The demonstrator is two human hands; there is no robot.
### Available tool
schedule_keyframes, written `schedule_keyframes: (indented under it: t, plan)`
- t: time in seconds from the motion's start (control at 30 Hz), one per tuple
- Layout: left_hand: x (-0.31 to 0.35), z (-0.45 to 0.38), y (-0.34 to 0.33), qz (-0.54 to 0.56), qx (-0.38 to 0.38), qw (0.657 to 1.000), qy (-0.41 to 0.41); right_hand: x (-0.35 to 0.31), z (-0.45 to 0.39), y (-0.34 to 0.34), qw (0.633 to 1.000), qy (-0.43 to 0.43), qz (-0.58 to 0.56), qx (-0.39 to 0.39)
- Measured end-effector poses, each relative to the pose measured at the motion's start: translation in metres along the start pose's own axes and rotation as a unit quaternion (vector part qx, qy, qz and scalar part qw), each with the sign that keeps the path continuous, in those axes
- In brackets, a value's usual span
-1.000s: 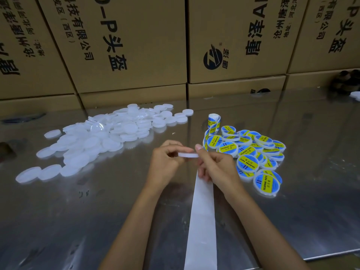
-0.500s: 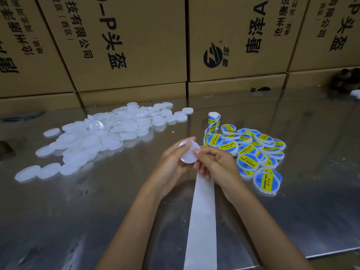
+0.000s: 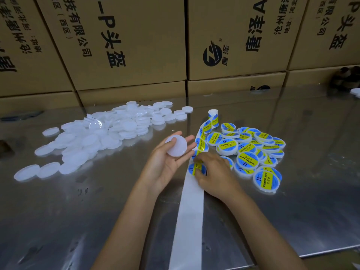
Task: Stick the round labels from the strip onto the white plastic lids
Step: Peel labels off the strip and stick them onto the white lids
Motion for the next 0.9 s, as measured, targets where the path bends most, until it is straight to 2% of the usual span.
schedule_keyframes:
  t: [0.4,0.9]
  plan:
    - [-0.018,-0.012,0.017,-0.054,0.008,0.997,0.046,-0.006,0.002,0.003,0.998,0.000,-0.069,-0.005]
    - [-0.034,-0.019,0.040,-0.027,0.079,0.992,0.098,-0.003,0.000,-0.003,0.999,0.000,-0.032,-0.011]
Point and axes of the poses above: each hand's wrist, its own z-axis away from the middle knuckle, its own y-axis out of the back of the hand, x = y × z, the point moved 8 cm from there along -z, towards the middle knuckle, and after that the axes turned 9 degrees about -z, right-handed, at the moved point
